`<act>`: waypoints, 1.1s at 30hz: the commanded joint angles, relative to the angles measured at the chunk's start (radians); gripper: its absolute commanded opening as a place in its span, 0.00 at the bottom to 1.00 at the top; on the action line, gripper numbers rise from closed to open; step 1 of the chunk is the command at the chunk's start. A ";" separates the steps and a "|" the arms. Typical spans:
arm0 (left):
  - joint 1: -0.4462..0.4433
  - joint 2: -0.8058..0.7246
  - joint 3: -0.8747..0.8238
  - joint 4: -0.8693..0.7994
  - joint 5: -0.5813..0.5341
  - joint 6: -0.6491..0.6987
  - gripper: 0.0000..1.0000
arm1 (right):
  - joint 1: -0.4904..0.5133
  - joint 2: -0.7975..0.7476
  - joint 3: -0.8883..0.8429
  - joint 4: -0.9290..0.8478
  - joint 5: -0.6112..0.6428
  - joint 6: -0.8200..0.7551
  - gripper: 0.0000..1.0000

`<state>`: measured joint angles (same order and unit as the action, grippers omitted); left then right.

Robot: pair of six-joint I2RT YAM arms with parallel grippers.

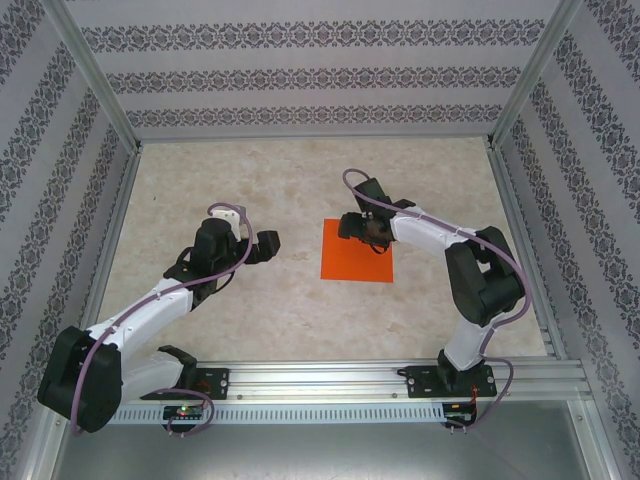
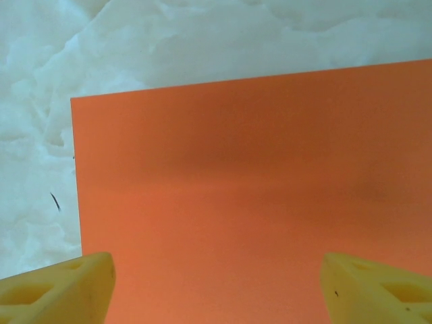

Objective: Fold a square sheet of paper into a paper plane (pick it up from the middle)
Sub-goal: Move the square sheet of paper to the center of the table.

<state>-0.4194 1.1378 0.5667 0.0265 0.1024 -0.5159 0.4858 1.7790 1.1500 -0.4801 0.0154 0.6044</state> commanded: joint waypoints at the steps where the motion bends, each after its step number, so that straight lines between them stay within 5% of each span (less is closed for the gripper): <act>1: -0.004 0.001 0.010 0.009 -0.013 0.025 1.00 | 0.024 0.024 0.037 0.009 0.001 -0.007 0.80; 5: -0.005 0.017 0.017 0.006 -0.045 0.013 1.00 | 0.047 0.073 0.105 -0.104 0.099 -0.025 0.80; 24: -0.005 0.000 0.025 0.000 -0.072 0.007 1.00 | 0.160 0.138 0.034 -0.024 -0.028 -0.048 0.75; 33: -0.004 0.027 0.036 0.024 0.001 0.006 1.00 | 0.169 0.083 0.184 -0.231 0.181 -0.081 0.77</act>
<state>-0.4194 1.1572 0.5694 0.0265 0.0639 -0.5133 0.6632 1.9137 1.2591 -0.6079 0.0799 0.5037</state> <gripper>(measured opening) 0.999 0.764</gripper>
